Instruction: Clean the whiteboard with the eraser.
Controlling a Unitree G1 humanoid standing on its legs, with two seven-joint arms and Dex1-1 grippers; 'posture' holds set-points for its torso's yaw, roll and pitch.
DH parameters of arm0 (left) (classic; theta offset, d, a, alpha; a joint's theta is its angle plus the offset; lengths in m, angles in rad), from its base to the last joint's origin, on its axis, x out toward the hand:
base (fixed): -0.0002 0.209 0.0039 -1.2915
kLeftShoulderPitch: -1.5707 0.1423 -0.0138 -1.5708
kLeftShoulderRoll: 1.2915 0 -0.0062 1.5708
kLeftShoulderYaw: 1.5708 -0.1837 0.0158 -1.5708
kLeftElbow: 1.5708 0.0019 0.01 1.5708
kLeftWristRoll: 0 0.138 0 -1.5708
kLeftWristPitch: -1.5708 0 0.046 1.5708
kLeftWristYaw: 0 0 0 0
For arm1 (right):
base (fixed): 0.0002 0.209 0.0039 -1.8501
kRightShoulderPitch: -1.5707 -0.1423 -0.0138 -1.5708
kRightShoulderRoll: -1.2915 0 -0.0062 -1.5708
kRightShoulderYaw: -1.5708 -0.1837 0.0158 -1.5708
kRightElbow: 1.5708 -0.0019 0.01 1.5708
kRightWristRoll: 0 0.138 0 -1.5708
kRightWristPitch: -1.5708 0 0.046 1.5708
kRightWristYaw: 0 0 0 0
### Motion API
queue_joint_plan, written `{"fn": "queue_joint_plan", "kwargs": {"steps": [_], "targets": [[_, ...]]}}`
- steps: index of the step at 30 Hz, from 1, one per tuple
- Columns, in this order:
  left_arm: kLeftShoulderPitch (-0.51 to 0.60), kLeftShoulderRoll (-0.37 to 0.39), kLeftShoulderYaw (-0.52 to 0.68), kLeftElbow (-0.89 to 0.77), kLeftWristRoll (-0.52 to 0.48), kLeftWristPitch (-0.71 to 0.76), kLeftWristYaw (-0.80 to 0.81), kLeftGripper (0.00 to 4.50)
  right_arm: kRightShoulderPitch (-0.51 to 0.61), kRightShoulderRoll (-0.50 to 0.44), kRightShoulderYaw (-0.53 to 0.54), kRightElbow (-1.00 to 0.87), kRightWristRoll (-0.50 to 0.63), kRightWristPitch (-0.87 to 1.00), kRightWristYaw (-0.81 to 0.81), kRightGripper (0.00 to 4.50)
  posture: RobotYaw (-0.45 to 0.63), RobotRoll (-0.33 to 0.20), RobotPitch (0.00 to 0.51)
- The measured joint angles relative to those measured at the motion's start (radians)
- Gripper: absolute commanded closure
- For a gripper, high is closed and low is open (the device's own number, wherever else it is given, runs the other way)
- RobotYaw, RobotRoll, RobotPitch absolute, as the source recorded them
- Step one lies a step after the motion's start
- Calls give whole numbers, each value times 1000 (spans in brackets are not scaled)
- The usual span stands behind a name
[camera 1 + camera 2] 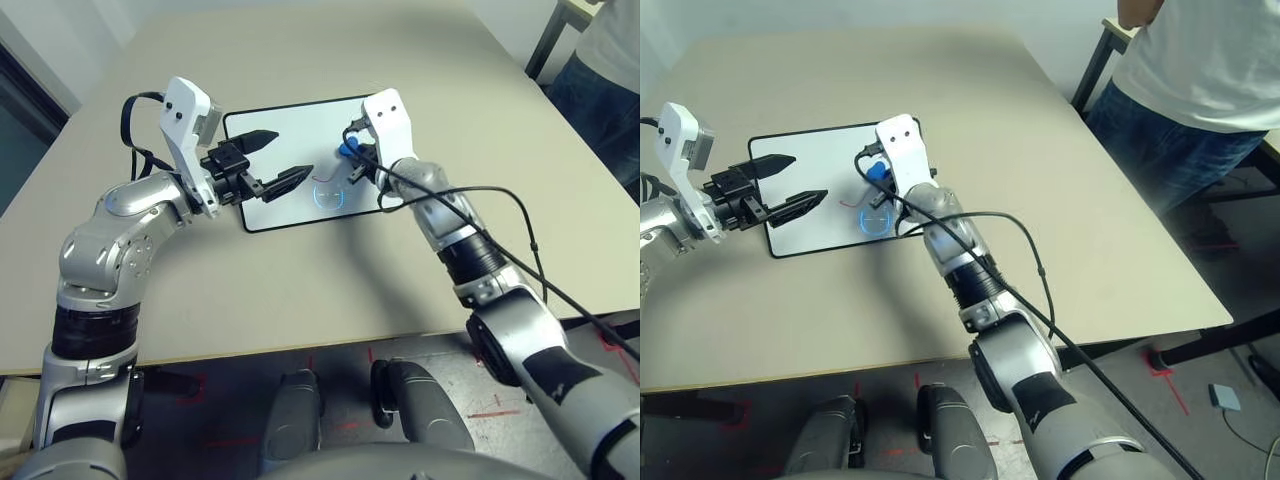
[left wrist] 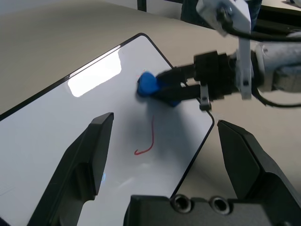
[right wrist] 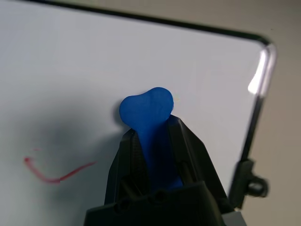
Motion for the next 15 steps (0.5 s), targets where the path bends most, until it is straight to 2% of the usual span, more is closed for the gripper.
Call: {"fn": "queue_joint_plan", "kwargs": {"steps": [8,15], "targets": [[1,0,0,1,0,-1,0,0,-31,4,-33,46,0,-49,-23,3685,132,0,133],[1,0,0,1,1,-4,-1,0,84,42,31,-89,-17,3,18,3686,131,0,135]]}}
